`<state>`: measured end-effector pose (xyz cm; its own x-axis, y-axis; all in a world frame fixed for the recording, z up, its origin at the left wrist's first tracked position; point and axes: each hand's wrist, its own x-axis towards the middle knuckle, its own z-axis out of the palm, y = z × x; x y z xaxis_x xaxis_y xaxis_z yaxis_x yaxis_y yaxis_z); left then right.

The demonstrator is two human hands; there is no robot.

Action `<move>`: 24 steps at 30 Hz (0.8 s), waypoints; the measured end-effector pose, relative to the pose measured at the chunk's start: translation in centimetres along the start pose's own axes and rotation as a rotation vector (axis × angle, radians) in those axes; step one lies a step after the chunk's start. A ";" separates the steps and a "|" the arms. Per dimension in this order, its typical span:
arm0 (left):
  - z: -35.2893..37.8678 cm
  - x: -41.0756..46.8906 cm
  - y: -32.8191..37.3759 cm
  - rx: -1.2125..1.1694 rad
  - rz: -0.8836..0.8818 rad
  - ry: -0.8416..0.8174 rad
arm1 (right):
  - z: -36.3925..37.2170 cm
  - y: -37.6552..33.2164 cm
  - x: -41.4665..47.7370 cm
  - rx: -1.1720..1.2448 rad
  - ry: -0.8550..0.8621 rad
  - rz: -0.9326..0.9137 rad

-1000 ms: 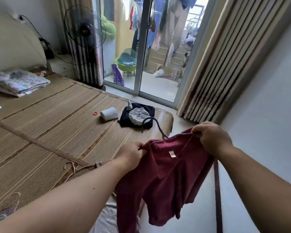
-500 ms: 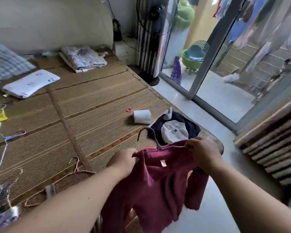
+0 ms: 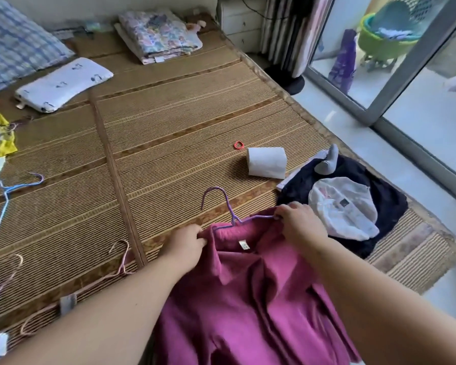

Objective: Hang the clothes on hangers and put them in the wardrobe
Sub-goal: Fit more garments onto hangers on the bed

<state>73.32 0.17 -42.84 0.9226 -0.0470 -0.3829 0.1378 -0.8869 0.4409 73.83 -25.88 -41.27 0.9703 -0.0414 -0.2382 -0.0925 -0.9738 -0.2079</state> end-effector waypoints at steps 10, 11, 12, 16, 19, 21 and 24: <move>2.7 4.5 -2.9 0.021 0.005 -0.039 | 8.0 -1.9 5.2 0.108 -0.011 -0.019; 2.4 4.3 -2.6 0.015 0.041 -0.037 | 7.9 -2.0 4.9 0.105 -0.010 -0.031; 2.2 4.1 -2.3 0.018 0.066 -0.037 | 7.9 -2.1 4.5 0.102 -0.007 -0.047; 0.2 1.5 0.2 0.078 0.145 -0.026 | 5.2 -2.8 1.1 0.112 -0.012 -0.102; -1.6 -1.8 2.2 0.086 0.197 -0.007 | 1.7 -3.8 -2.5 0.120 -0.041 -0.157; -3.2 -5.2 3.4 0.082 0.220 0.019 | -1.3 -4.8 -5.9 0.095 -0.030 -0.197; -5.4 -11.0 4.3 0.070 0.268 0.090 | -5.6 -6.6 -11.4 0.049 0.010 -0.264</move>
<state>65.77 -0.63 -32.34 0.9513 -0.2462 -0.1855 -0.1378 -0.8780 0.4584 64.63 -20.25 -31.91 0.9645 0.2098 -0.1605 0.1532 -0.9393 -0.3071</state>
